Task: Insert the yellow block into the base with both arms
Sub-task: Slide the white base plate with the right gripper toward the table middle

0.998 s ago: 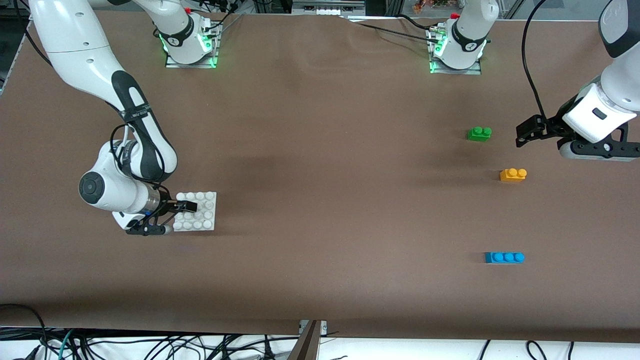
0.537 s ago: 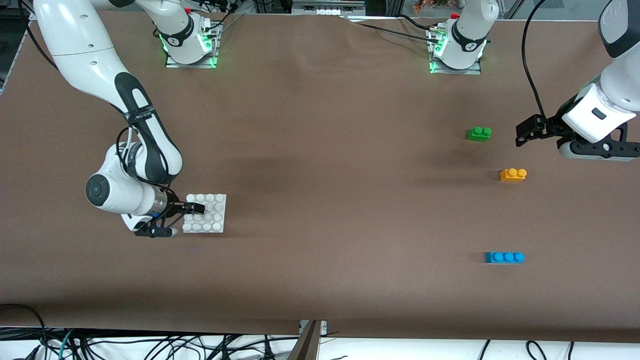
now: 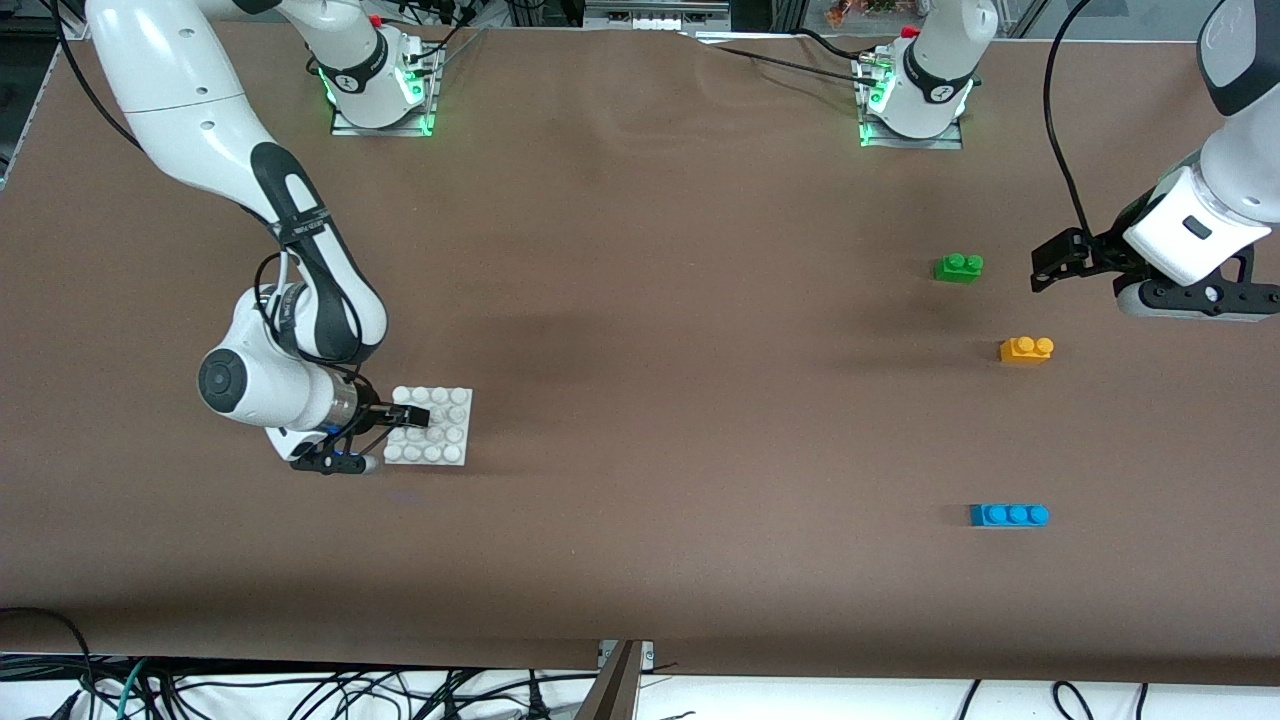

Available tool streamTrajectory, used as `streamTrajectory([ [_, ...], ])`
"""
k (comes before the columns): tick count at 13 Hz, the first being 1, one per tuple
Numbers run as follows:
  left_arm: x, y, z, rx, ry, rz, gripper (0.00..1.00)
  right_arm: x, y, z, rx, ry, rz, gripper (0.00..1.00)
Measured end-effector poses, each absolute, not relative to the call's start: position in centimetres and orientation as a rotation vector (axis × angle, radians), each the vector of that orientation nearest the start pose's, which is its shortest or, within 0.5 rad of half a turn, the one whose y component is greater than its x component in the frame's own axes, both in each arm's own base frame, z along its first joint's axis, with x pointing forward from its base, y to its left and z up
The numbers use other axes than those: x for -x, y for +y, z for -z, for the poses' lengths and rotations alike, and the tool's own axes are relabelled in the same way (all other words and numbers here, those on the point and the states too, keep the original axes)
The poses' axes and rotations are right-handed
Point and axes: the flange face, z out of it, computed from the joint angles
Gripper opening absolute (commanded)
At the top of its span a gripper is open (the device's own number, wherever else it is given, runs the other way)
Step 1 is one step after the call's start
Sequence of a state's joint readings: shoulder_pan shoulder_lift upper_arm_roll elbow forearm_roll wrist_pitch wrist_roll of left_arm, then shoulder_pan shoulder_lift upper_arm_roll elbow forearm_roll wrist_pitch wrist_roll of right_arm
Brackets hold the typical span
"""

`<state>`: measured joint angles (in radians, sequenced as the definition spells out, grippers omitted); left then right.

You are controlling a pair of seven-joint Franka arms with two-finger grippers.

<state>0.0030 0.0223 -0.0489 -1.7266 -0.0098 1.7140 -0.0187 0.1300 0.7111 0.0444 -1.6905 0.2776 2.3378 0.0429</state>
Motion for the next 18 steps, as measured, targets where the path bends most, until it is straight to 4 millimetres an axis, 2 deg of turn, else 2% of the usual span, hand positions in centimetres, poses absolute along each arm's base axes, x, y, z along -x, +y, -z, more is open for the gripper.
streamTrajectory([
  [3,-56.6,-2.7,-55.0,3.15,0.04,-0.056,1.0,-66.0,13.8,-18.4,2.915,0.124,-0.126,0.63],
  [18,-56.5,-2.4,-55.0,3.15,0.034,-0.064,1.0,-65.5,19.8,-18.2,2.862,0.106,-0.144,0.63],
])
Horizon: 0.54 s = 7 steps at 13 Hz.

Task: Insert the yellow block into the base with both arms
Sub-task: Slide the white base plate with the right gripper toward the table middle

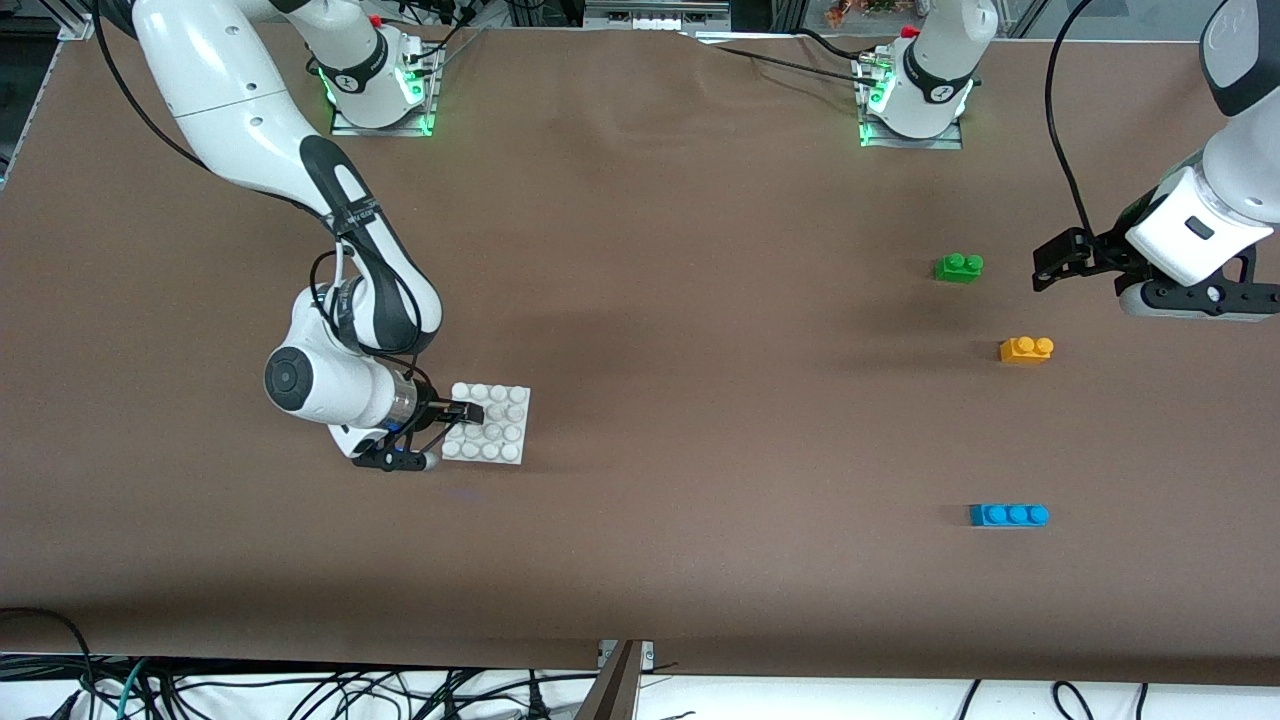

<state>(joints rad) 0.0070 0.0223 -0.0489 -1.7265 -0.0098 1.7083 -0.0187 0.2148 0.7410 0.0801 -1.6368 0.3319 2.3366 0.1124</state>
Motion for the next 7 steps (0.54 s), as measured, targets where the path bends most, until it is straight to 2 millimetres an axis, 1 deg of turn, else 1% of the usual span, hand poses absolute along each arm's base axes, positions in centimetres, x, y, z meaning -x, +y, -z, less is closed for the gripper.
streamTrajectory([
  [3,-56.5,-2.4,-55.0,3.15,0.034,-0.065,1.0,-65.1,20.9,-18.2,2.863,0.083,-0.147,0.63],
  [7,-56.5,-2.4,-55.0,3.15,0.034,-0.066,1.0,-64.4,23.1,-18.2,2.864,0.04,-0.154,0.63],
])
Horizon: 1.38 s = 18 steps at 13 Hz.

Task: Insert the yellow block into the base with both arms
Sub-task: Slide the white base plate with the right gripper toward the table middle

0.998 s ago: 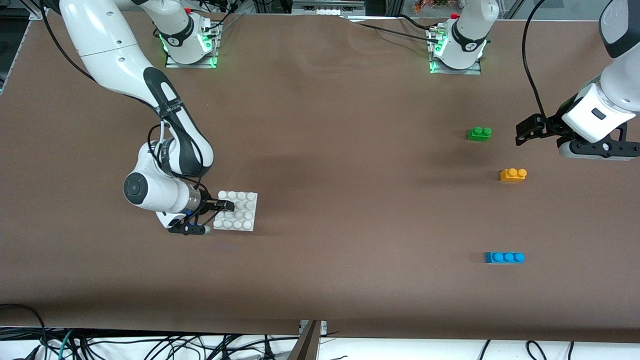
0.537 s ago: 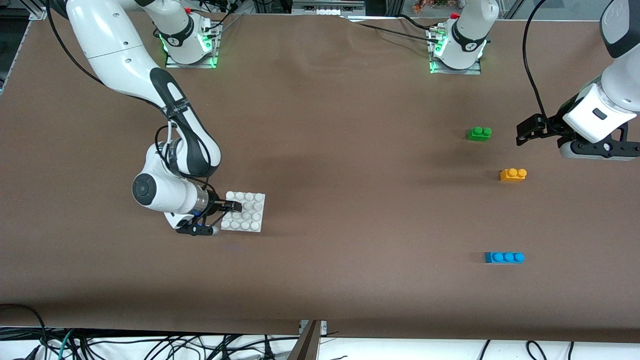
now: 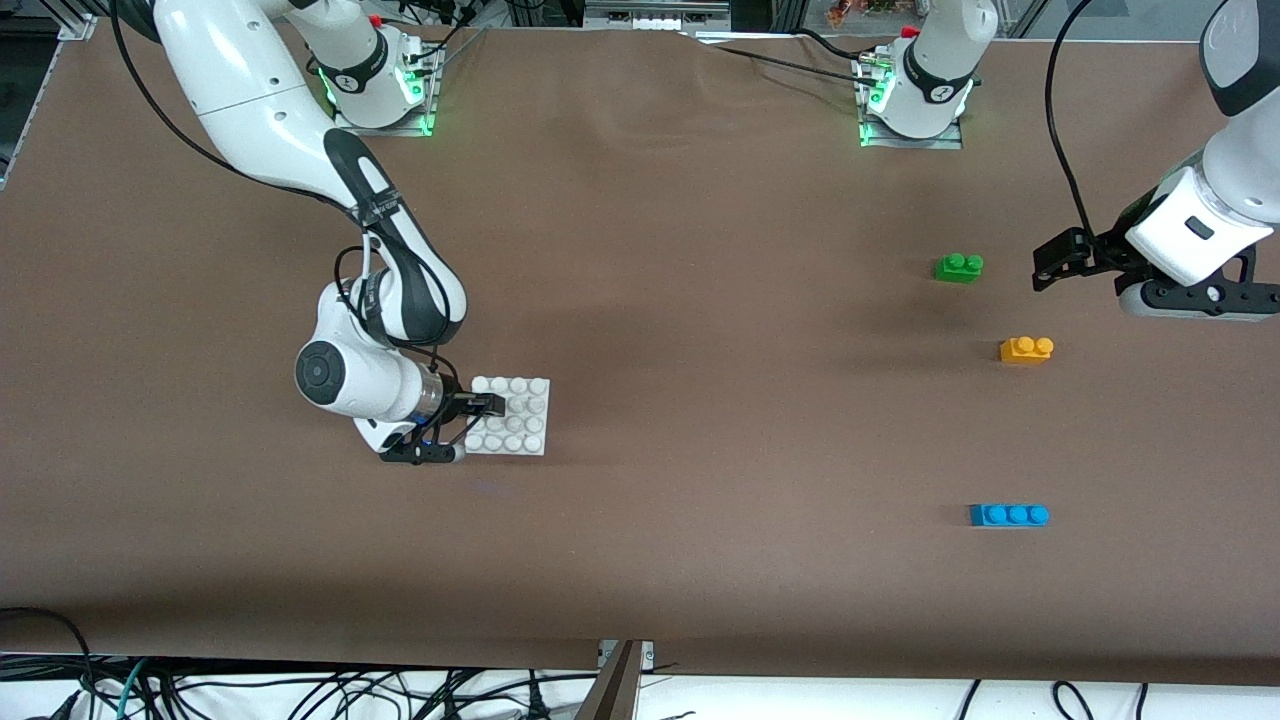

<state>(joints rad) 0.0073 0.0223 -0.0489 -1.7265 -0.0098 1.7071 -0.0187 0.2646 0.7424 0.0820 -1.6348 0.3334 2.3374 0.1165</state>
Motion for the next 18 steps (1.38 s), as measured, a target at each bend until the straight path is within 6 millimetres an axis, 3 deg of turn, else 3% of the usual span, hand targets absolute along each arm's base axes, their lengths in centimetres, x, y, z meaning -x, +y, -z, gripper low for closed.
streamTrajectory([
  [13,-56.3,-2.2,-54.8,3.149,0.028,-0.09,1.0,-63.3,31.1,-18.2,2.854,0.049,-0.154,0.63],
  [18,-56.3,-2.2,-54.8,3.149,0.028,-0.094,1.0,-61.7,34.4,-18.2,2.857,-0.029,-0.163,0.63],
])
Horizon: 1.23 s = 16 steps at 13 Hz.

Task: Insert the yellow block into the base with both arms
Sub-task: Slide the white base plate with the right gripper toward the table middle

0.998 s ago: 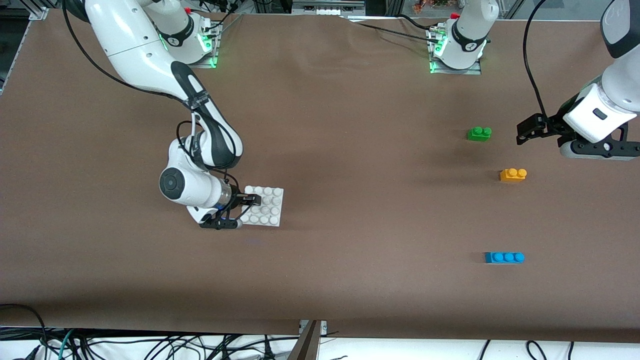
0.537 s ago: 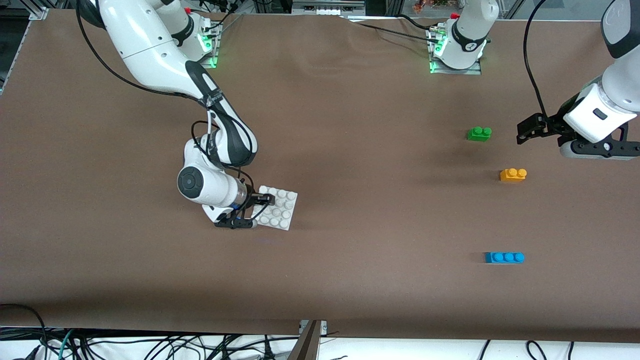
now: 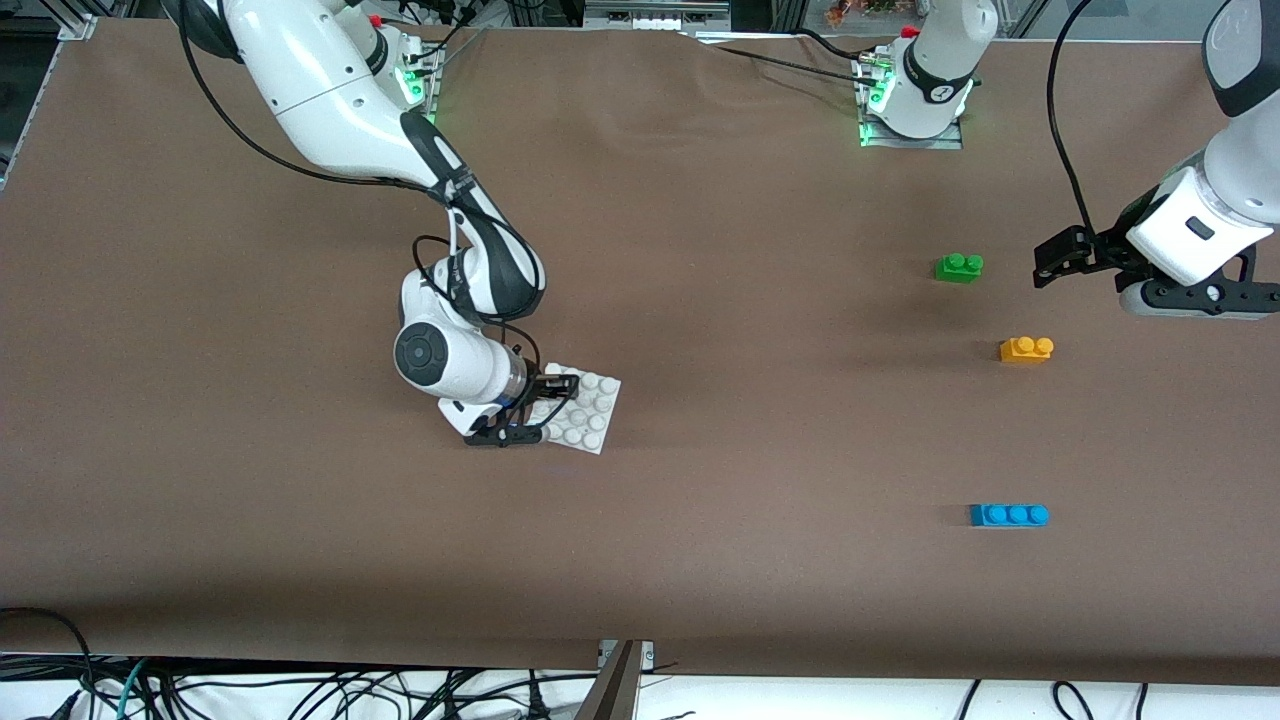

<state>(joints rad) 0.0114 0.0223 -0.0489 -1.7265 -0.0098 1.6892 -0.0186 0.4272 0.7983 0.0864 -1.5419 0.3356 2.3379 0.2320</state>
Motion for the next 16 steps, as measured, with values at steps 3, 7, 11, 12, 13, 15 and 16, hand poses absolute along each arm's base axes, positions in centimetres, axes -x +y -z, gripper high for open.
streamTrajectory([
  [3,-56.3,-2.2,-54.8,3.149,0.028,-0.094,1.0,-60.8,35.9,-18.2,2.855,-0.108,-0.163,0.63],
  [7,-56.3,-2.2,-54.8,3.149,0.027,-0.094,1.0,-59.6,37.9,-18.2,2.852,-0.174,-0.164,0.63],
  [11,-56.3,-2.2,-54.8,3.149,0.028,-0.094,1.0,-58.8,40.2,-18.1,2.845,-0.222,-0.153,0.63],
  [12,-56.3,-2.2,-54.8,3.149,0.027,-0.094,1.0,-58.7,40.8,-18.1,2.842,-0.233,-0.149,0.63],
  [13,-56.3,-2.2,-54.8,3.149,0.027,-0.094,1.0,-58.6,41.5,-18.1,2.839,-0.245,-0.144,0.63],
  [15,-56.3,-2.2,-54.8,3.149,0.027,-0.094,1.0,-58.2,43.0,-18.1,2.831,-0.274,-0.131,0.63],
  [16,-56.3,-2.2,-54.8,3.149,0.027,-0.094,1.0,-58.0,43.7,-18.1,2.827,-0.286,-0.122,0.63],
])
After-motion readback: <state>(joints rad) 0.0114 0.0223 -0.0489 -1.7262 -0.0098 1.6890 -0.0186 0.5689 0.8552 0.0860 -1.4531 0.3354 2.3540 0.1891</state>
